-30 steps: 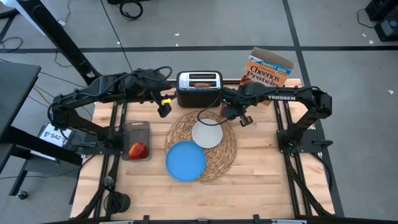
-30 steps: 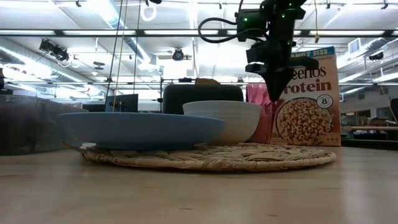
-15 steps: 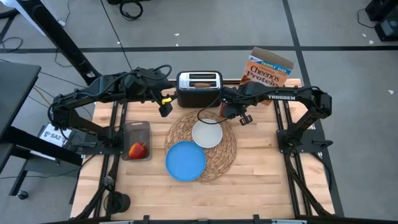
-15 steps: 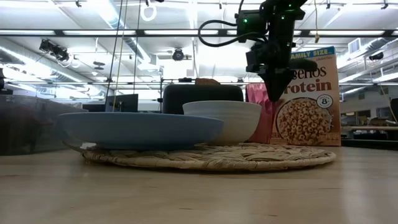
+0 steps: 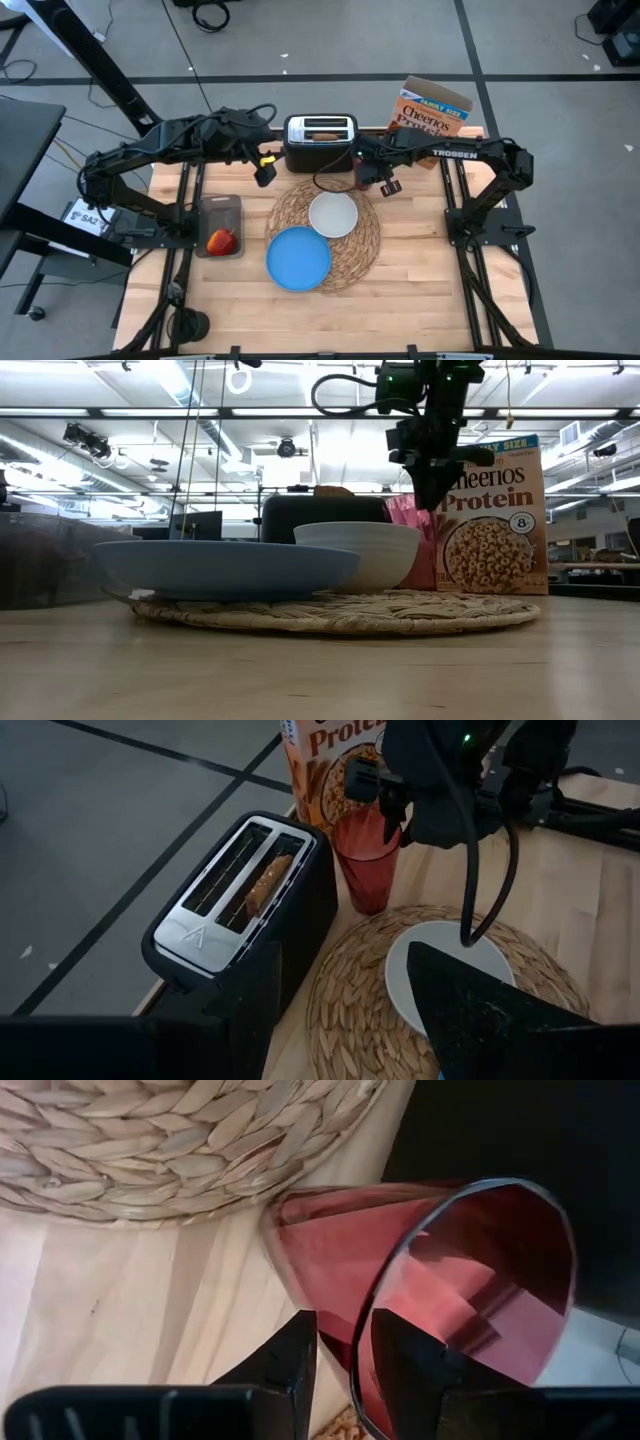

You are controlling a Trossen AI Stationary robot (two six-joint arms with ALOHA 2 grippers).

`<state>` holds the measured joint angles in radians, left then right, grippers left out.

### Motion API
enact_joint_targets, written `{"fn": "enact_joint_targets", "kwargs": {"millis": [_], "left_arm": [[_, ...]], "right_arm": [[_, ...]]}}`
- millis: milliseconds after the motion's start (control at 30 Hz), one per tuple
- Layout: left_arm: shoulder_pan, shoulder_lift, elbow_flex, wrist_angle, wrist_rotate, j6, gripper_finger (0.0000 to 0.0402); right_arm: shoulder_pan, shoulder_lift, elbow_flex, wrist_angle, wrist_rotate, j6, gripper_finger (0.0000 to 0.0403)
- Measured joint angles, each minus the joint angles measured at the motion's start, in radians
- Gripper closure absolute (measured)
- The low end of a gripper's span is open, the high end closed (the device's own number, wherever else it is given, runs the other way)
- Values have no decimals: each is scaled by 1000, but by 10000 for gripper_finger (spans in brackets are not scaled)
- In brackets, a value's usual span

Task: Arrange a breakfast setting
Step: Move the red cup to the top right of the table

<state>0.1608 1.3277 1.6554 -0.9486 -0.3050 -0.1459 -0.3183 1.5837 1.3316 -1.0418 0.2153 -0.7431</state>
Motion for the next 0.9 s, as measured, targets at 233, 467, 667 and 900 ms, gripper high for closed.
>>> {"fn": "enact_joint_targets", "kwargs": {"millis": [233,467,667,900], "left_arm": [[0,0,0,-4,0,10,177],[0,0,0,-10,0,16,177],[0,0,0,-10,0,27,177],[0,0,0,-9,0,27,177]], "right_arm": [[0,0,5,-53,-31,44,297],[-21,0,6,-41,-36,114,338],[-33,1,6,-50,-33,152,367],[-31,1,6,-24,-77,146,346]]}}
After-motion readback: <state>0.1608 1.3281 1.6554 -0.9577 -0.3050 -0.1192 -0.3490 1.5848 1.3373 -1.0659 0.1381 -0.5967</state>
